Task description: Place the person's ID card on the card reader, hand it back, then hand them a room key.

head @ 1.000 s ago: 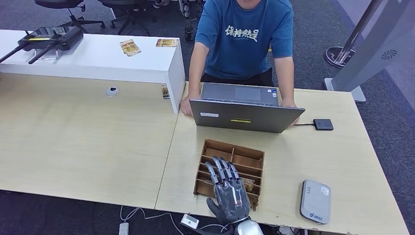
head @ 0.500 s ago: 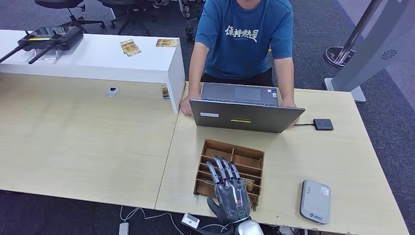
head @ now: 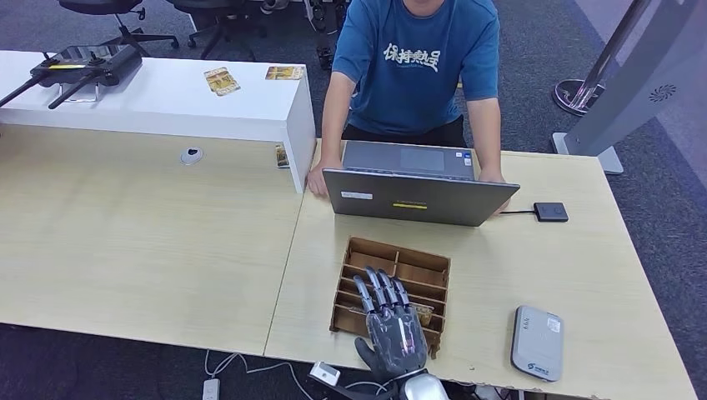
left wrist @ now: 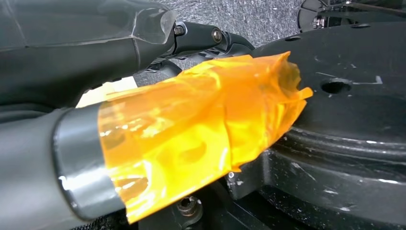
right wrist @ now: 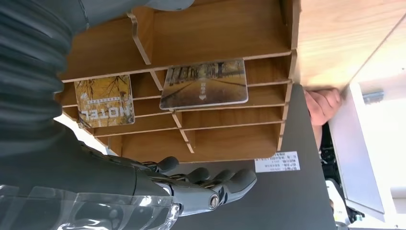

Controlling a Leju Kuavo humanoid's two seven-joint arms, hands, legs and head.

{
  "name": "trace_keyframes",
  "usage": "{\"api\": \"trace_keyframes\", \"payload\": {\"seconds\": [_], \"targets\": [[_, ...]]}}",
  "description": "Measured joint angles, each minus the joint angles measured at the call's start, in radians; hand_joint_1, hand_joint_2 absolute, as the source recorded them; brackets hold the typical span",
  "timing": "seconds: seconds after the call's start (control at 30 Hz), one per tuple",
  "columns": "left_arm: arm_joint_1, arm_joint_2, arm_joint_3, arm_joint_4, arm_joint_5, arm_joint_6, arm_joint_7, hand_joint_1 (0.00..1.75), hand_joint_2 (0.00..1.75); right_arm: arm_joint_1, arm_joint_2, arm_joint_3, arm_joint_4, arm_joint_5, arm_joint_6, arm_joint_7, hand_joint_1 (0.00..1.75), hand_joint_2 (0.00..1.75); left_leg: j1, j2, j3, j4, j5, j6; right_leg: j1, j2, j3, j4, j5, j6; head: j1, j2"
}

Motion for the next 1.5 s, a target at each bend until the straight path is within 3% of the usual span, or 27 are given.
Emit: {"api": "trace_keyframes", "payload": {"seconds": [0.9,0.93,1.03,1.07,1.1,1.3,1.5], "targets": [[0.0,0.0,0.0,0.0,0.009,0.0,0.001,0.0,0.0,-0.002,0.003,0.0,0.015,-0.054,0.043,-0.004,0.02,1.75,0.0,0.0,0.0,0.0,0.0,0.0,0.0,0.0,0.0,0.0,0.0,0.0,0.0,0.0],[0.0,0.0,0.0,0.0,0.009,0.0,0.001,0.0,0.0,-0.002,0.003,0.0,0.015,-0.057,0.042,-0.007,0.2,1.75,0.0,0.0,0.0,0.0,0.0,0.0,0.0,0.0,0.0,0.0,0.0,0.0,0.0,0.0],[0.0,0.0,0.0,0.0,0.01,0.0,0.001,0.0,0.0,-0.002,0.003,0.0,0.015,-0.062,0.041,-0.01,1.28,1.75,0.0,0.0,0.0,0.0,0.0,0.0,0.0,0.0,0.0,0.0,0.0,0.0,0.0,0.0],[0.0,-0.001,0.0,0.0,0.01,0.0,0.001,0.0,0.0,-0.002,0.003,0.0,0.015,-0.063,0.041,-0.011,1.52,1.75,0.0,0.0,0.0,0.0,0.0,0.0,0.0,0.0,0.0,0.0,0.0,0.0,0.0,0.0],[0.0,-0.001,0.0,0.0,0.01,0.0,0.001,0.0,0.0,-0.002,0.003,0.0,0.015,-0.064,0.039,-0.012,1.61,1.75,0.0,0.0,0.0,0.0,0.0,0.0,0.0,0.0,0.0,0.0,0.0,0.0,0.0,0.0],[0.0,-0.001,0.0,0.0,0.011,0.0,0.001,0.0,0.0,-0.001,0.003,0.0,0.013,-0.074,0.034,-0.02,1.65,1.75,0.0,0.0,0.0,0.0,0.0,0.0,0.0,0.0,0.0,0.0,0.0,0.0,0.0,0.0],[0.0,-0.001,0.0,0.0,0.011,0.0,0.001,0.0,0.0,-0.002,0.003,0.0,0.006,-0.077,0.027,-0.024,1.55,1.75,0.0,0.0,0.0,0.0,0.0,0.0,0.0,0.0,0.0,0.0,0.0,0.0,0.0,0.0]]}}
